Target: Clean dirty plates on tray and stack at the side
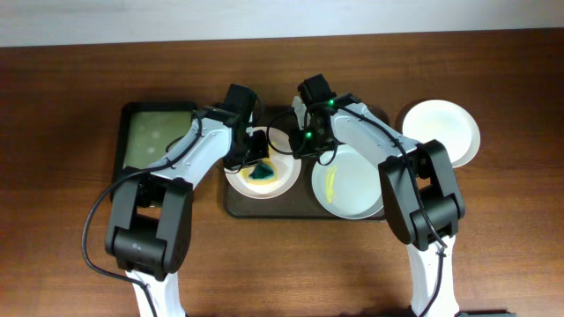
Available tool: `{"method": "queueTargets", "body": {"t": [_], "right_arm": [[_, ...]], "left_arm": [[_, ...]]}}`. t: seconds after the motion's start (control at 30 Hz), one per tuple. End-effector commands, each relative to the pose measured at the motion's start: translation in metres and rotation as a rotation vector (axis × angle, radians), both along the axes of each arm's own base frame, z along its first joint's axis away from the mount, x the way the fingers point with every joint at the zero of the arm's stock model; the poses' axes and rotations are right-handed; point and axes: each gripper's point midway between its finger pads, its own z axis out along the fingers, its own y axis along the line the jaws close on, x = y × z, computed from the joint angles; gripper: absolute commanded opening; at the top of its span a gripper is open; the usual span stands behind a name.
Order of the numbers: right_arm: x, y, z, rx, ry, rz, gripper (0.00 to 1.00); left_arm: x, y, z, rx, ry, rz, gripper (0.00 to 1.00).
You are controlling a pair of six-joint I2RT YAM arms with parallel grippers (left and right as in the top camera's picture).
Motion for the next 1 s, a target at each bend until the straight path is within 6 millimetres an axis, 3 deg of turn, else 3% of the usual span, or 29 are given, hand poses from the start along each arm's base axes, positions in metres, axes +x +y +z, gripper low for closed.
{"method": "queueTargets", "body": {"t": [0.0, 0.1, 0.2, 0.27, 0.33, 0.43, 0.5, 0.67, 0.77, 0.97], "right_arm": [[-0.011, -0.003, -0.024, -0.041, 0.045, 0.016, 0.04], [-0.011, -0.003, -0.024, -0.041, 0.045, 0.016, 0.04], [-0.011, -0.003, -0.024, -0.041, 0.045, 0.016, 0.04], [-0.010, -0.003, -0.024, -0.041, 0.044, 0.016, 0.04], [-0.010, -0.003, -0.024, -0.040, 0.044, 0.016, 0.04], [-0.010, -0.003, -0.024, -0.039, 0.042, 0.016, 0.04], [-0.010, -0.003, -0.024, -0.039, 0.041, 0.016, 0.04], [-0.010, -0.003, -0.024, -0.039, 0.041, 0.016, 0.04], [-0.010, -0.003, -0.024, -0.039, 0.042, 0.016, 0.04], [-0.010, -0.003, -0.024, -0.040, 0.044, 0.016, 0.04]], "left_arm": [[0.012, 0.078, -0.014, 0.422, -0.064, 0.093, 0.00], [0.012, 0.105, -0.002, 0.586, -0.078, 0.089, 0.00], [0.023, 0.113, 0.026, 0.666, -0.100, 0.044, 0.00], [0.034, 0.107, 0.049, 0.642, -0.119, 0.051, 0.00], [0.039, 0.078, 0.059, 0.476, -0.108, 0.034, 0.00], [0.033, 0.021, 0.055, 0.155, -0.052, -0.025, 0.00], [0.028, 0.002, 0.046, 0.064, -0.012, -0.056, 0.00], [0.012, -0.011, 0.001, 0.074, 0.102, -0.093, 0.00], [0.007, 0.004, -0.018, 0.159, 0.139, -0.086, 0.00], [0.008, 0.093, -0.014, 0.514, 0.155, -0.011, 0.00]]}}
